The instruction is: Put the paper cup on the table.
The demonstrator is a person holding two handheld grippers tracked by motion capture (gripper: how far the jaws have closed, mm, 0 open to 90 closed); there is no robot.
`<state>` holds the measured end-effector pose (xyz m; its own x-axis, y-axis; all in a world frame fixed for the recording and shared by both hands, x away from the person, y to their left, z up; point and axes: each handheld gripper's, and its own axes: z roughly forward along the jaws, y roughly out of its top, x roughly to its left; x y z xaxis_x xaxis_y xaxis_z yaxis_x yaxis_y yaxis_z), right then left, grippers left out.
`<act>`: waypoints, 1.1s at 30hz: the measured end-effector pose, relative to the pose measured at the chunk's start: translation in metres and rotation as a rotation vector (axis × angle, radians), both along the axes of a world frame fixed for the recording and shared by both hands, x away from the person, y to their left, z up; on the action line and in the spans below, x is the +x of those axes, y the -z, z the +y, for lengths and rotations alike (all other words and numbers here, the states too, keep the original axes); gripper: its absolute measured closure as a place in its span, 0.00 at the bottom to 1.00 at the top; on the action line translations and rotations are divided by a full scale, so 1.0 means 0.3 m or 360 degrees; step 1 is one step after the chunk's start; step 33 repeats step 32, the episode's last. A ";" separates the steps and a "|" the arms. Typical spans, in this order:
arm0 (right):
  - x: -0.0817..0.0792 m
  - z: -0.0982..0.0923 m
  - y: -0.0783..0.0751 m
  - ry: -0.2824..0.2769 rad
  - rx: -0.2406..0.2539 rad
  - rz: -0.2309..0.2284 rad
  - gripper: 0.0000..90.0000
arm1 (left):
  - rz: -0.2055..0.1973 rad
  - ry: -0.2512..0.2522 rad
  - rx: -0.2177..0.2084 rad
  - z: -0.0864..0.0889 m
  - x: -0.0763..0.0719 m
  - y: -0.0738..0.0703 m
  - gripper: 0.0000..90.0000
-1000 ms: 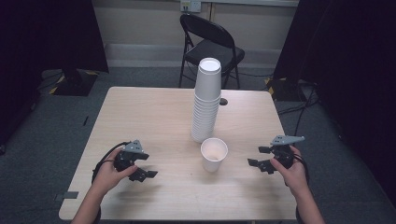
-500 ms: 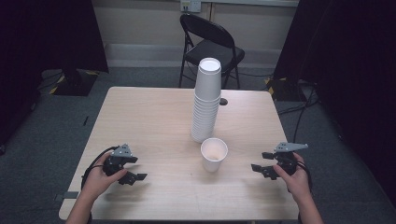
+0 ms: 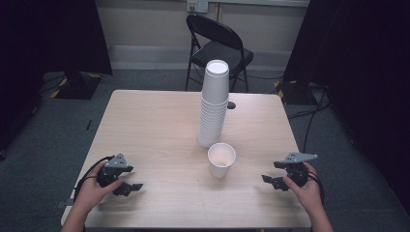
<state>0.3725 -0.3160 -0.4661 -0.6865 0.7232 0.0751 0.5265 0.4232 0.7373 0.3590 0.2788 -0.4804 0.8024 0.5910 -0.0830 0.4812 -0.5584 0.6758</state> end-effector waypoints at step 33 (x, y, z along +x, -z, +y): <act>-0.054 -0.033 0.108 0.0089 -0.0104 -0.0069 0.15 | -0.0106 -0.0005 0.0030 0.079 -0.034 0.049 0.17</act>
